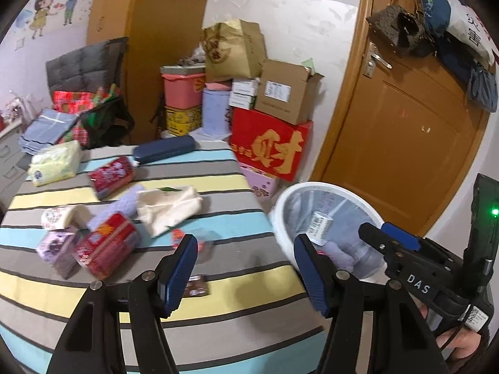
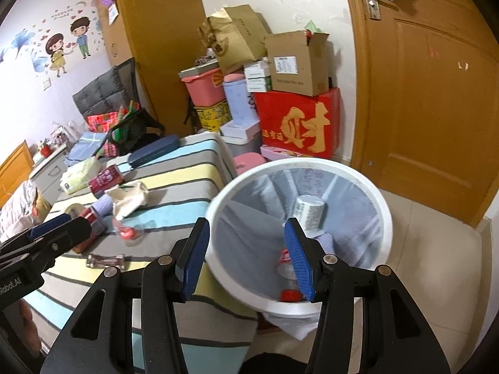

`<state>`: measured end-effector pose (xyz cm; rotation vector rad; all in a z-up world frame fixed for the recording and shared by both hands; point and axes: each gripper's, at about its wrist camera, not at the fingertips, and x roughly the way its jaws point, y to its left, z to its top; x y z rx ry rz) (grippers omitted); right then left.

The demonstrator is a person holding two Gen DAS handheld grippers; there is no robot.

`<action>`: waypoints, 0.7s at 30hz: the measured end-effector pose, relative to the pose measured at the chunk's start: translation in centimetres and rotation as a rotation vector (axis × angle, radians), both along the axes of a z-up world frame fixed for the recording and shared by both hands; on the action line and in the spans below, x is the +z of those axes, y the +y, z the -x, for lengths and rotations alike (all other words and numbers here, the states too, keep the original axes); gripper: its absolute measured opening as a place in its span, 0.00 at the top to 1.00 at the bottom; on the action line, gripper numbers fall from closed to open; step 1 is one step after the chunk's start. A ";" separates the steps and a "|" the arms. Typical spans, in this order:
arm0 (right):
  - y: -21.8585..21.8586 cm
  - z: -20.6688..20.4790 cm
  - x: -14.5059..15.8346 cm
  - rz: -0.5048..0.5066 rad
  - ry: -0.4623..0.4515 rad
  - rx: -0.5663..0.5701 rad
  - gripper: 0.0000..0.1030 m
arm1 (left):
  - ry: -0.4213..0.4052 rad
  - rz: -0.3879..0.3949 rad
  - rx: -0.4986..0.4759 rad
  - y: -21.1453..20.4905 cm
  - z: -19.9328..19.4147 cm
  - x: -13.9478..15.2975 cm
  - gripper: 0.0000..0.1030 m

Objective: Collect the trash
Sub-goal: 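Move both tools back over the table toward the remaining trash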

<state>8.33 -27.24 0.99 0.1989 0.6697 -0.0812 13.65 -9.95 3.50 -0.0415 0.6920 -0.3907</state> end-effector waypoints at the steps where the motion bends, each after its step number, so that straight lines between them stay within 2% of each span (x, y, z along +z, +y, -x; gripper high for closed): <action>1: 0.4 0.1 0.1 0.000 -0.007 0.008 0.50 | -0.004 0.001 0.011 0.6 0.2 0.1 0.38; 11: 4.1 0.1 0.8 0.010 -0.041 0.078 0.50 | -0.032 0.001 0.112 6.1 2.0 0.8 0.38; 16: 6.0 -0.1 1.1 0.015 -0.054 0.113 0.44 | -0.042 0.001 0.170 9.1 2.7 1.0 0.38; 21: 7.7 -0.6 1.0 0.020 -0.053 0.143 0.44 | -0.044 0.012 0.242 12.9 3.2 0.8 0.34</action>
